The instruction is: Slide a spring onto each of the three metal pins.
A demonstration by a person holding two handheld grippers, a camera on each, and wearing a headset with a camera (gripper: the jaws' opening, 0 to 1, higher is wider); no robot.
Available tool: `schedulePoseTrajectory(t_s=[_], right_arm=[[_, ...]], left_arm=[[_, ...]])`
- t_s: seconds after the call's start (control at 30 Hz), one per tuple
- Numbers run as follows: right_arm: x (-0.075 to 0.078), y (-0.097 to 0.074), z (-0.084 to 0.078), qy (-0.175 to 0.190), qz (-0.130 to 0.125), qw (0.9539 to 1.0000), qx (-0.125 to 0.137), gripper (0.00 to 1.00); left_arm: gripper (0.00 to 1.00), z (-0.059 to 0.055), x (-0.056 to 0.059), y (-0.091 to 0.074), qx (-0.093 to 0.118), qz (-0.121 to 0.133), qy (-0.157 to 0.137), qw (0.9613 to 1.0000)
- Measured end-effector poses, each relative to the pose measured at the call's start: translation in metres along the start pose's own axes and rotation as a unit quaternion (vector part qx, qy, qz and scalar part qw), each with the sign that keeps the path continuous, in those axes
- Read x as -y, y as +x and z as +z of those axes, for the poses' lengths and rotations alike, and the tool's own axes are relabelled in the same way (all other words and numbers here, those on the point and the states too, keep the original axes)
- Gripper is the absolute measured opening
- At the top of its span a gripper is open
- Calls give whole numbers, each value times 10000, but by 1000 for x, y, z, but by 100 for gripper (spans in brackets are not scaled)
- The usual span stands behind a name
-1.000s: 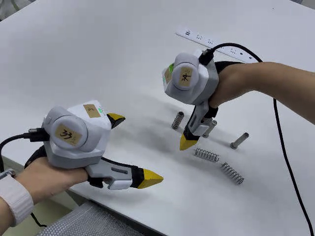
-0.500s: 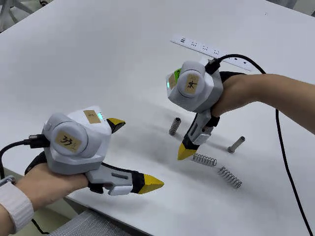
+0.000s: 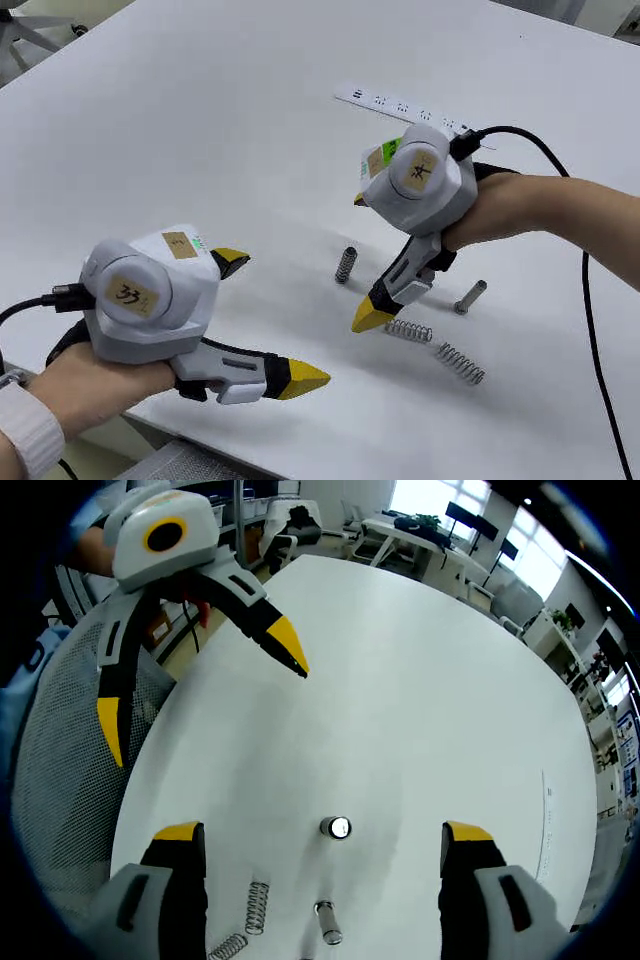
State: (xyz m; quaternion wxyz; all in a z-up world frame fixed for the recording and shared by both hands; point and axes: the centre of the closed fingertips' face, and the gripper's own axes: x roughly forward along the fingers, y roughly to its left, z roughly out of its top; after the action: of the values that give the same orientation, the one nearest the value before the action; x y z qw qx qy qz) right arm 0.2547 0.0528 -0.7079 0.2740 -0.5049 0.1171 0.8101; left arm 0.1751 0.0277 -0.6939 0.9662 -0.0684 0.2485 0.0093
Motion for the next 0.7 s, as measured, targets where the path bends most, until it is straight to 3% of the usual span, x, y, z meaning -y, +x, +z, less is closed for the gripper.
schedulePoseTrajectory(t_s=[0.3, 0.7], right_arm=[[-4, -17, -7, 439, -254, 9976, 470, 98], [-12, -40, -32, 936, -581, 9908, 785, 97]], left_arm=[[98, 5, -1, -1, 30, 36, 9, 10000], [98, 10, 1, 1, 23, 36, 40, 10000]])
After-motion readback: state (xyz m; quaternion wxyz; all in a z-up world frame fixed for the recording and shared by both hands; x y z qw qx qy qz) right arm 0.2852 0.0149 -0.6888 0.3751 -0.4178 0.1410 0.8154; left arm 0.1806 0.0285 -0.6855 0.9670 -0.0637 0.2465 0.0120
